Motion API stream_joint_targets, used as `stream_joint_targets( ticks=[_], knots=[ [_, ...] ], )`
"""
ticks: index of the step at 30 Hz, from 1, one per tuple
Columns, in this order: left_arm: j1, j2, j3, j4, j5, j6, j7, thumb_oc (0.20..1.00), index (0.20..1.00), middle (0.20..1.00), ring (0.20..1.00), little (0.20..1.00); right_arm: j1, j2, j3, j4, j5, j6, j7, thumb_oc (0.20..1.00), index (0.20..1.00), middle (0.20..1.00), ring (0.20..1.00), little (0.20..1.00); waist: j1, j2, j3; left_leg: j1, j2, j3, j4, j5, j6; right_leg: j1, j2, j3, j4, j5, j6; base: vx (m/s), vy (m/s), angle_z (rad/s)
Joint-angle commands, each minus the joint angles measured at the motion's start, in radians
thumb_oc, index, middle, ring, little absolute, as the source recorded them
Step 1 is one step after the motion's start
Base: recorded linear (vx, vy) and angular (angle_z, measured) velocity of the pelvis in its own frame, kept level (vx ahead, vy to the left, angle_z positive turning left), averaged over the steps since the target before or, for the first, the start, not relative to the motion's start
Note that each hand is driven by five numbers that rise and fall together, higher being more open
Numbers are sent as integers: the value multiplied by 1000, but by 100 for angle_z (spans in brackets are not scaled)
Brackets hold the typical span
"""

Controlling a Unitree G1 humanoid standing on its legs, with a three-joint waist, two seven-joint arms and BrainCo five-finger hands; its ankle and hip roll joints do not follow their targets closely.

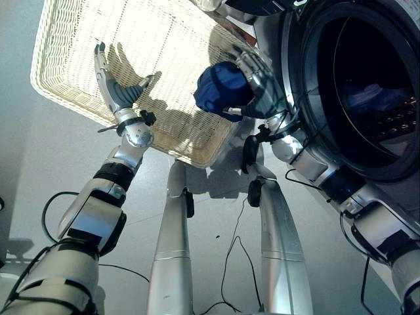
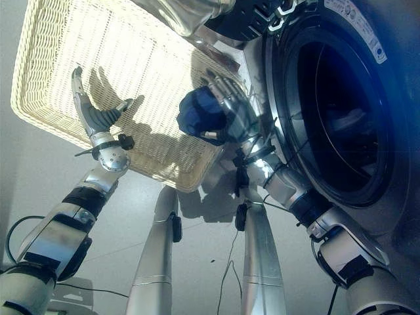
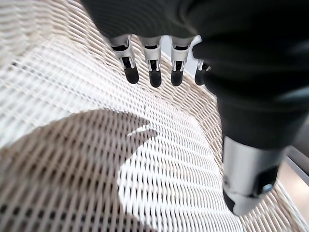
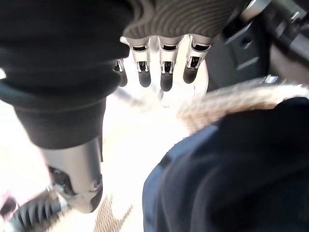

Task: Put the clothes into the washing machine.

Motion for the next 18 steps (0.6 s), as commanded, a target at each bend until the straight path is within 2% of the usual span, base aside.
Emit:
stream_joint_targets(
  ticks=[1,3,4,5,8,11,13,18],
  knots=[
    [-71,-24,64,76,-29,-42,-10,1000,1000,1000,1000,1000,-46,29,65,28,23,81,31,1000,1000,1000,1000,1000,-5,26,-17,-3,-76,58,162,-147,32,132,58,-65,-300,176,93,0,0,0],
    [-94,-26,53,106,-40,-48,-27,1000,1000,1000,1000,1000,-88,50,103,94,50,139,57,1000,1000,1000,1000,1000,3,29,-17,-1,-78,56,161,-143,31,135,56,-69,-300,178,91,0,0,0],
    [-94,-26,53,106,-40,-48,-27,1000,1000,1000,1000,1000,-88,50,103,94,50,139,57,1000,1000,1000,1000,1000,3,29,-17,-1,-78,56,161,-143,31,135,56,-69,-300,178,91,0,0,0],
    [-112,-31,41,126,-40,-53,-37,1000,1000,1000,1000,1000,-118,69,131,161,64,180,72,1000,1000,1000,1000,1000,9,32,-17,-1,-79,55,161,-141,31,135,54,-73,-299,180,90,0,0,0],
    [-143,-43,23,155,-38,-66,-55,1000,1000,1000,1000,1000,-165,108,156,280,67,226,85,1000,1000,1000,1000,1000,21,40,-17,-1,-82,53,158,-136,33,135,54,-77,-301,185,87,18,-12,5],
    [-163,-50,9,168,-36,-77,-66,1000,1000,1000,1000,1000,-197,134,169,369,59,270,107,1000,1000,1000,1000,1000,31,47,-17,-1,-85,52,155,-132,35,136,53,-80,-301,188,88,16,-6,5],
    [-174,-62,-1,168,-27,-79,-63,1000,1000,1000,1000,1000,-219,153,177,429,52,333,127,1000,1000,1000,1000,1000,38,53,-17,-3,-88,52,157,-130,37,133,53,-83,-298,191,87,0,0,0],
    [-185,-78,-11,164,-25,-84,-56,1000,1000,1000,1000,1000,-246,174,180,529,33,419,156,1000,1000,1000,1000,1000,47,61,-17,-6,-92,51,158,-125,41,129,51,-88,-294,199,87,10,-2,1]
  ],
)
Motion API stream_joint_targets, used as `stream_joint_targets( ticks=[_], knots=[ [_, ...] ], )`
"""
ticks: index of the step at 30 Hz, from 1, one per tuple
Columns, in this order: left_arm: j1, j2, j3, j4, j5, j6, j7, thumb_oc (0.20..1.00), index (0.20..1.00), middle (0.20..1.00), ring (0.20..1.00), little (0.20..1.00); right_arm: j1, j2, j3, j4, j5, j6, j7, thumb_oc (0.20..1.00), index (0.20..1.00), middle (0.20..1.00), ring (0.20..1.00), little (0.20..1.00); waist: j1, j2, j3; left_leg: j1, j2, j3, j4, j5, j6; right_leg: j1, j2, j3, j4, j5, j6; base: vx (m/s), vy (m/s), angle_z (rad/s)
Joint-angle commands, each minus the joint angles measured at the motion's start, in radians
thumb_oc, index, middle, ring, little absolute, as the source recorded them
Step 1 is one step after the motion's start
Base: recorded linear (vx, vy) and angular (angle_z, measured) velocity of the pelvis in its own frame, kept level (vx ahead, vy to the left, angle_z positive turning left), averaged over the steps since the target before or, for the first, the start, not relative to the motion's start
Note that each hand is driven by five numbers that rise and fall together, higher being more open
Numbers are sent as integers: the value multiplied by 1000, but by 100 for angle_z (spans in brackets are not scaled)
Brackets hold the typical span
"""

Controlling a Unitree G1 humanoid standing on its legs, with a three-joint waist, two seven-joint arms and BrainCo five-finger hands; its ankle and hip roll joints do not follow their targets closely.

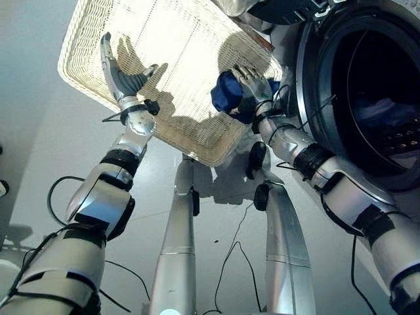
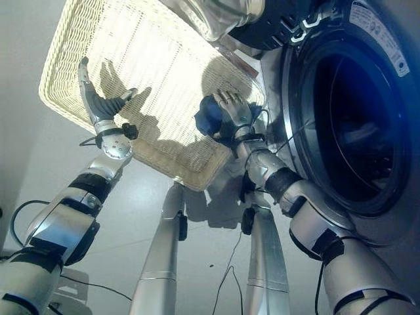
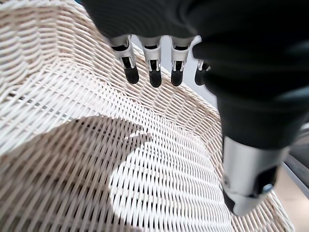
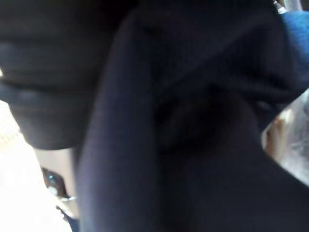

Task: Put the clothes into the washing machine.

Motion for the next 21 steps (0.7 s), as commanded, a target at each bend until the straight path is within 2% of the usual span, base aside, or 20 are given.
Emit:
stream_joint_targets(
  ticks=[1,7,8,9,10,15,21],
  knots=[
    [-66,-37,34,45,5,-57,21,1000,1000,1000,1000,1000,-22,-6,41,87,-10,81,22,1000,1000,1000,1000,1000,-12,58,-14,-14,-89,80,149,-131,51,110,60,-62,-314,206,97,0,0,0],
    [-68,-49,25,30,13,-54,35,1000,1000,1000,1000,1000,-39,3,41,165,-82,171,87,1000,1000,1000,1000,1000,-6,64,-14,-18,-91,80,147,-126,56,105,61,-63,-312,214,98,0,0,0],
    [-62,-51,25,26,12,-55,40,1000,1000,1000,1000,1000,-38,3,45,180,-99,166,94,1000,1000,1000,1000,1000,-5,66,-14,-17,-91,80,148,-126,58,105,62,-64,-310,215,97,0,0,0],
    [-59,-52,25,23,12,-57,42,1000,1000,1000,1000,1000,-38,-1,48,182,-102,158,93,398,398,398,398,398,-5,66,-14,-19,-91,80,150,-126,58,104,62,-65,-308,215,96,0,0,0],
    [-59,-54,26,22,11,-57,43,1000,1000,1000,1000,1000,-39,0,48,190,-106,149,91,200,200,200,200,200,-5,68,-14,-20,-91,80,152,-126,58,102,62,-63,-307,216,97,0,0,0],
    [-53,-56,21,9,11,-56,54,1000,1000,1000,1000,1000,-31,-4,41,194,-115,130,85,200,200,200,200,200,-6,67,-14,-19,-91,79,146,-122,60,100,63,-62,-310,221,97,0,0,0],
    [-31,-62,25,-26,19,-44,72,1000,1000,1000,1000,1000,-12,-18,18,170,-91,68,19,200,200,200,200,200,-9,69,-14,-25,-92,78,146,-120,60,95,64,-58,-310,225,99,0,0,0]
  ],
)
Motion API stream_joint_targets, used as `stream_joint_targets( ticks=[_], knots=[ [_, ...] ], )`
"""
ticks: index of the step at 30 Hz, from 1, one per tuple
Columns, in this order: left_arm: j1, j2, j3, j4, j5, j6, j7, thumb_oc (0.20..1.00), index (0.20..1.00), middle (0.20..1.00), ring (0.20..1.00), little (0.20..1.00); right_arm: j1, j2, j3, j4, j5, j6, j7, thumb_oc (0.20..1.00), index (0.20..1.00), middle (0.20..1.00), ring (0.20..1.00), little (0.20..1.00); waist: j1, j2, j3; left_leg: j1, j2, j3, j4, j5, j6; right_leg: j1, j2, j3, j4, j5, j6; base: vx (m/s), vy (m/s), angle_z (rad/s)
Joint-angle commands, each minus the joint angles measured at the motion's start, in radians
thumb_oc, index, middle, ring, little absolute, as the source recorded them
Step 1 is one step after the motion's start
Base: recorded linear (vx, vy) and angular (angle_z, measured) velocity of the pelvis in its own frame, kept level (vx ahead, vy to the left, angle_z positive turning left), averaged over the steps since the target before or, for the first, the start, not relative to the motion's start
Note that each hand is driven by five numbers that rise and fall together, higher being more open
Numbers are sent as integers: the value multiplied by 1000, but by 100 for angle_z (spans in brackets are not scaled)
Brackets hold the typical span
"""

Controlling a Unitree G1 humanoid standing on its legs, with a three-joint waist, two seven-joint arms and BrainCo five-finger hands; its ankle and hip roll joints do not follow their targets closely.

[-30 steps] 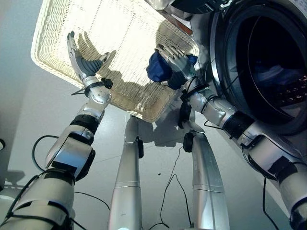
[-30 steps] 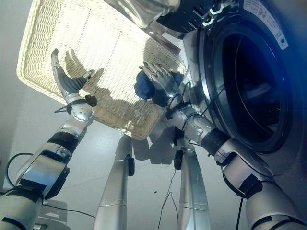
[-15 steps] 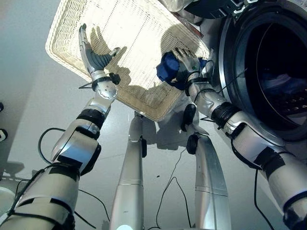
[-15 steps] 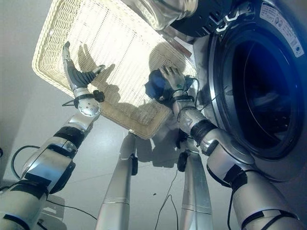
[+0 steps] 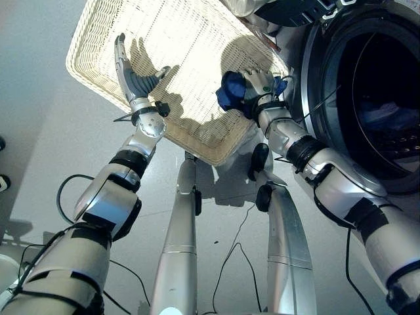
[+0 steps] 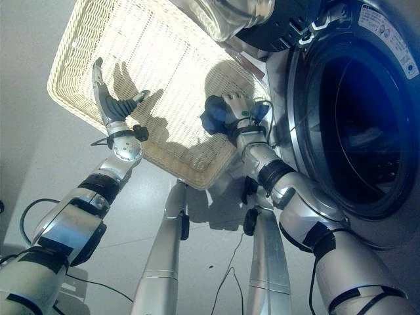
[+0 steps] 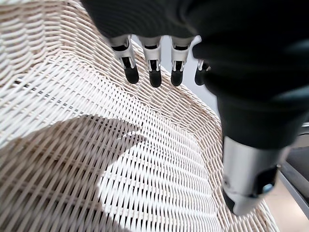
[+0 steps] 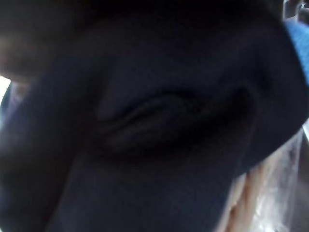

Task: Put the clothes into the washing machine.

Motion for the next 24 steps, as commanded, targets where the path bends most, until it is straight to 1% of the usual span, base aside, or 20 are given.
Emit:
stream_joint_targets(
  ticks=[1,6,7,8,9,10,11,12,13,14,17,18,19,21,22,24],
  knots=[
    [-32,-29,55,-4,19,-25,40,1000,1000,1000,1000,1000,40,-44,2,78,21,-25,-38,200,200,200,200,200,-26,66,-13,-25,-92,86,147,-124,61,93,65,-52,-314,226,100,0,0,0],
    [-22,-31,62,-17,29,-19,50,1000,1000,1000,1000,1000,54,-52,-23,31,115,-73,-100,200,200,200,200,200,-30,64,-13,-28,-93,85,150,-124,61,90,68,-49,-312,226,99,0,0,0],
    [-15,-30,63,-28,30,-14,55,1000,1000,1000,1000,1000,64,-57,-37,4,190,-95,-131,200,200,200,200,200,-32,63,-13,-29,-92,85,150,-123,61,89,68,-48,-311,227,98,0,0,0],
    [-10,-28,64,-36,30,-11,58,1000,1000,1000,1000,1000,73,-62,-51,-19,249,-112,-141,200,200,200,200,200,-33,62,-13,-30,-93,85,151,-123,60,87,68,-47,-311,227,98,0,0,0],
    [-5,-25,66,-42,31,-11,59,1000,1000,1000,1000,1000,83,-67,-67,-43,319,-149,-135,200,200,200,200,200,-36,62,-13,-31,-93,84,152,-124,60,85,69,-45,-312,228,99,0,0,0],
    [8,-22,72,-56,39,-9,64,1000,1000,1000,1000,1000,106,-65,-110,-92,436,-193,-124,200,200,200,200,200,-37,59,-13,-32,-90,85,152,-124,58,82,70,-43,-307,225,97,0,0,0],
    [18,-19,77,-66,45,-7,66,1000,1000,1000,1000,1000,128,-62,-143,-124,554,-238,-105,200,200,200,200,200,-38,57,-13,-33,-90,85,152,-124,57,80,70,-42,-307,225,97,0,0,0],
    [32,-12,86,-78,52,-8,63,1000,1000,1000,1000,1000,162,-59,-196,-167,699,-298,-59,200,200,200,200,200,-41,54,-13,-34,-89,84,154,-125,56,79,71,-41,-306,224,96,0,0,0],
    [37,-8,89,-83,54,-8,62,1000,1000,1000,1000,1000,174,-60,-212,-181,774,-328,-50,200,200,200,200,200,-42,53,-13,-35,-89,85,155,-125,55,78,71,-41,-304,224,96,0,0,0],
    [58,7,109,-99,62,-7,55,1000,1000,1000,1000,1000,240,-53,-290,-233,995,-416,33,200,200,200,200,200,-50,45,-13,-36,-86,86,161,-130,52,75,74,-38,-303,222,95,0,0,0],
    [82,17,126,-117,75,5,71,1000,1000,1000,1000,1000,342,-52,-388,-279,1332,-551,173,200,200,200,200,200,-67,27,-13,-35,-80,88,167,-138,51,71,77,-35,-295,219,97,7,21,1],
    [85,19,128,-120,75,9,74,1000,1000,1000,1000,1000,359,-56,-403,-288,1374,-564,187,200,200,200,200,200,-71,25,-13,-35,-79,90,168,-139,51,70,77,-34,-294,218,97,0,0,0],
    [88,21,130,-121,76,12,77,1000,1000,1000,1000,1000,382,-61,-425,-285,1440,-582,228,200,200,200,200,200,-77,22,-13,-34,-75,92,168,-141,51,69,78,-32,-292,218,97,0,0,0],
    [94,26,129,-128,73,16,84,1000,1000,1000,1000,1000,410,-71,-465,-274,1551,-618,266,200,200,200,200,200,-83,19,-13,-32,-69,94,166,-143,50,69,78,-29,-291,217,98,0,0,0],
    [98,29,133,-129,74,14,82,1000,1000,1000,1000,1000,422,-78,-494,-257,1620,-634,302,200,200,200,200,200,-85,18,-13,-29,-67,94,163,-146,50,72,78,-27,-293,217,98,0,0,0],
    [106,34,135,-130,75,7,85,1000,1000,1000,1000,1000,440,-89,-532,-233,1700,-660,352,200,200,200,200,200,-89,17,-13,-28,-64,94,162,-149,49,72,78,-24,-294,216,99,0,0,0]
  ],
)
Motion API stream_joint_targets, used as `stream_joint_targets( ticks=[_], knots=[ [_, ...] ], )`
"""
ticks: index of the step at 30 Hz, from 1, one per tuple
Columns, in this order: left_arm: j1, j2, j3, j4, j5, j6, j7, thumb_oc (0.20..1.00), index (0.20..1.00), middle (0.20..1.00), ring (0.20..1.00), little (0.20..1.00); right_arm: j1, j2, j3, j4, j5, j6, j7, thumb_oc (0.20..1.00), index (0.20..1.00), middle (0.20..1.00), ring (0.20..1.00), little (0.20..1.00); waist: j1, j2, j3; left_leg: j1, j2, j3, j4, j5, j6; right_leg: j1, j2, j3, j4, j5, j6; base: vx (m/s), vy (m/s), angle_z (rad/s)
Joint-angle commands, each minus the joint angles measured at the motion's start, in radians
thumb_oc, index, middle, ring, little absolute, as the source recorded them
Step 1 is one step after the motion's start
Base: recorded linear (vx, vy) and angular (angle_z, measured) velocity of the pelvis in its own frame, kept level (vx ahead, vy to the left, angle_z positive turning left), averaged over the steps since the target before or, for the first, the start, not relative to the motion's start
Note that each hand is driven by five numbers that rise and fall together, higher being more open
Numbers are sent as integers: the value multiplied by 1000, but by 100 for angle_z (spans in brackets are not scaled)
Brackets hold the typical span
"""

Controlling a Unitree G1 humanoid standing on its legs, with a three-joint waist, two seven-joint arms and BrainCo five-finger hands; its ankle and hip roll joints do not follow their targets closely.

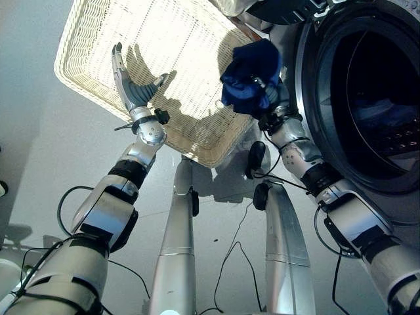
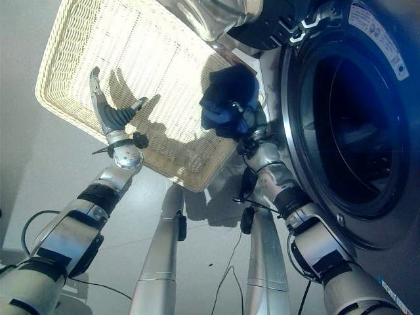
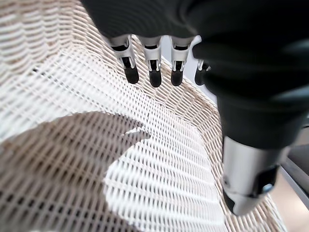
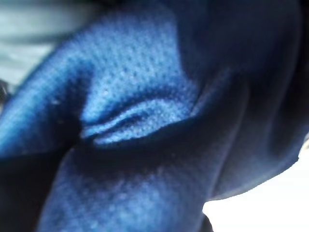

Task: Put the clothes into the washing machine.

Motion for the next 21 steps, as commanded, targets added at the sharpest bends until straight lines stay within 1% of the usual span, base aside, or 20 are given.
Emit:
stream_joint_targets(
  ticks=[1,3,5,6,8,9,12,13,14,15,16,17,18,19,20,21],
  knots=[
    [8,29,87,4,33,-30,37,1000,1000,1000,1000,1000,100,-61,-93,57,245,-103,92,200,200,200,200,200,-40,18,-13,-24,-63,91,162,-143,57,78,76,-24,-286,228,105,0,0,0],
    [10,39,88,10,29,-37,30,1000,1000,1000,1000,1000,103,-72,-126,73,349,-123,129,200,200,200,200,200,-41,18,-13,-21,-61,91,160,-146,56,79,78,-21,-286,227,106,0,0,-2],
    [20,45,95,20,33,-52,31,1000,1000,1000,1000,1000,109,-84,-203,116,505,-141,181,200,200,200,200,200,-46,18,-13,-21,-59,89,162,-154,55,81,79,-17,-288,223,109,2,3,-8],
    [20,51,97,29,29,-59,27,1000,1000,1000,1000,1000,107,-93,-236,152,563,-137,191,200,200,200,200,200,-48,18,-13,-20,-57,90,162,-157,54,85,80,-15,-290,222,110,0,7,-8],
    [12,54,99,53,23,-75,20,1000,1000,1000,1000,1000,87,-110,-283,230,604,-114,173,200,200,200,200,200,-48,18,-13,-16,-55,91,159,-161,52,91,81,-13,-296,222,112,-1,5,-6],
    [7,54,97,65,20,-81,17,1000,1000,1000,1000,1000,75,-118,-299,259,607,-108,150,200,200,200,200,200,-48,19,-13,-15,-54,91,157,-162,53,93,81,-13,-299,222,112,-2,-1,-8],
    [-8,61,92,94,14,-101,1,1000,1000,1000,1000,1000,24,-164,-343,379,596,-94,6,200,200,200,200,200,-44,20,-13,-15,-50,89,152,-163,52,96,81,-9,-309,227,112,-3,-14,-9],
    [-10,67,87,100,13,-108,-6,1000,1000,1000,1000,1000,2,-196,-362,430,585,-66,-76,200,200,200,200,200,-40,20,-13,-12,-49,86,152,-166,50,100,80,-9,-313,229,113,-2,-37,-4],
    [-8,72,82,98,11,-109,-10,1000,1000,1000,1000,1000,-15,-230,-371,457,631,-62,-133,200,200,200,200,200,-37,19,-13,-11,-49,85,153,-167,49,103,80,-8,-318,231,113,-13,-60,-2],
    [-7,76,74,98,14,-113,-7,1000,1000,1000,1000,1000,-39,-263,-384,490,643,-70,-165,200,200,200,200,200,-36,19,-13,-22,-47,85,152,-157,48,96,77,-11,-324,244,115,2,-75,1],
    [9,80,64,93,18,-115,-2,1000,1000,1000,1000,1000,-58,-309,-393,499,620,-111,-231,200,200,200,200,200,-35,16,-13,-11,-46,81,159,-173,47,109,77,-11,-323,238,117,0,-74,1],
    [19,88,59,83,18,-114,1,1000,1000,1000,1000,1000,-67,-336,-393,492,630,-133,-258,200,200,200,200,200,-34,12,-13,-11,-46,78,163,-177,47,112,77,-11,-325,238,118,12,-86,1],
    [47,102,50,59,22,-115,11,1000,1000,1000,1000,1000,-76,-380,-400,471,607,-218,-313,200,200,200,200,200,-34,8,-13,-15,-41,74,167,-182,47,115,75,-13,-327,238,120,-5,-65,1],
    [55,108,46,51,22,-114,13,1000,1000,1000,1000,1000,-79,-394,-399,457,597,-238,-336,200,200,200,200,200,-34,6,-13,-16,-42,72,168,-183,47,116,76,-14,-328,239,121,-19,-72,-1],
    [82,127,39,23,19,-113,22,1000,1000,1000,1000,1000,-91,-434,-396,416,572,-331,-394,200,200,200,200,200,-35,-2,-13,-17,-41,68,166,-186,49,120,78,-16,-333,240,121,-23,-43,-1],
    [98,134,38,8,19,-112,26,1000,1000,1000,1000,1000,-96,-450,-397,391,527,-378,-434,200,200,200,200,200,-35,-5,-13,-15,-40,66,163,-187,49,123,79,-17,-336,240,122,-35,-48,-2]
  ],
)
